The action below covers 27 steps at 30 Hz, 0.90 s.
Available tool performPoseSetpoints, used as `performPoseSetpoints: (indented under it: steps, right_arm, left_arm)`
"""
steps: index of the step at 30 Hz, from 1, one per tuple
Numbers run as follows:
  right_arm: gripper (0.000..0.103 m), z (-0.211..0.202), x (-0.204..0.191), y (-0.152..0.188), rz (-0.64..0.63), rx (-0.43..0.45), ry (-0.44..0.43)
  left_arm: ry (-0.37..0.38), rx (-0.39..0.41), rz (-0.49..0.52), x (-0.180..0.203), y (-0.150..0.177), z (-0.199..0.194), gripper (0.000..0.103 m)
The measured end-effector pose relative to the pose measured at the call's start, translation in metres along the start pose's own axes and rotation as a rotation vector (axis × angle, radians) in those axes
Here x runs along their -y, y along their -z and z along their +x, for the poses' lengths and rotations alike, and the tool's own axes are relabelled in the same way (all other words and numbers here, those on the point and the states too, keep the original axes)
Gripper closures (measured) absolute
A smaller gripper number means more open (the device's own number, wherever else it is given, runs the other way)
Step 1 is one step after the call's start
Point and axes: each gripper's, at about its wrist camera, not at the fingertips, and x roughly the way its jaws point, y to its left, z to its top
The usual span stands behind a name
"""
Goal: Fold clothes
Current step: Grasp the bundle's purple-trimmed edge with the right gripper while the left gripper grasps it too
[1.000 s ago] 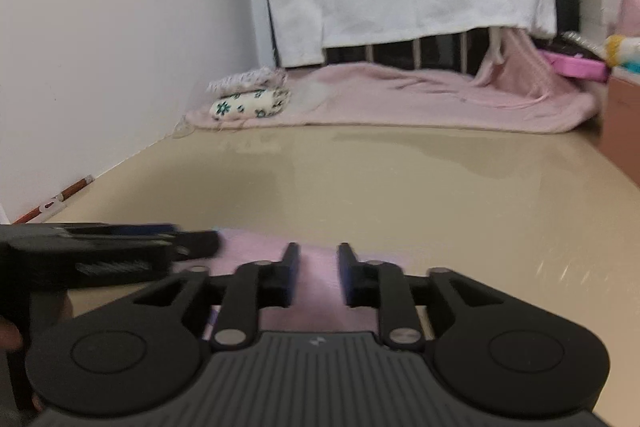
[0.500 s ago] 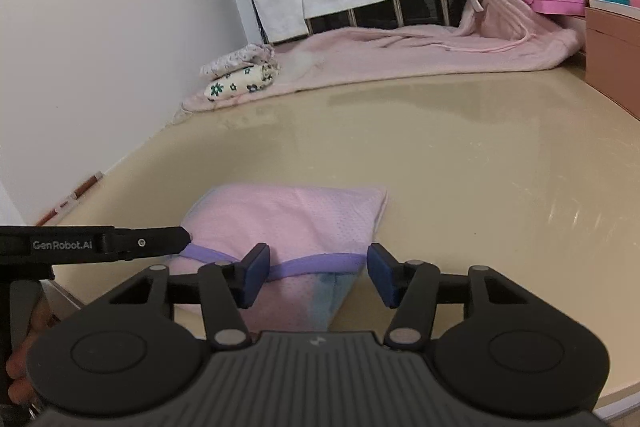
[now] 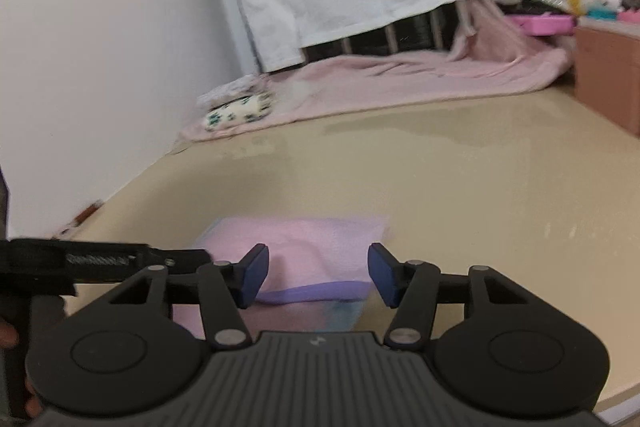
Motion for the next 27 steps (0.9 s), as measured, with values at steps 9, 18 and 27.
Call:
performPoseSetpoints:
  steps: [9,18,27]
  right_arm:
    - [0.046,-0.003,0.003,-0.007,0.044,0.009,0.016]
    - [0.053,0.024,-0.022,0.004,-0.110,-0.016,0.074]
    - [0.090,0.034,-0.043,0.001,-0.194,0.006,0.052]
  left_arm:
    - [-0.003,-0.055,-0.065,-0.014,-0.019,0.000,0.044]
    - [0.027,-0.073,0.031,0.001,-0.014,0.017,0.086]
    - [0.021,0.000,0.045,-0.003,-0.018,0.012,0.097]
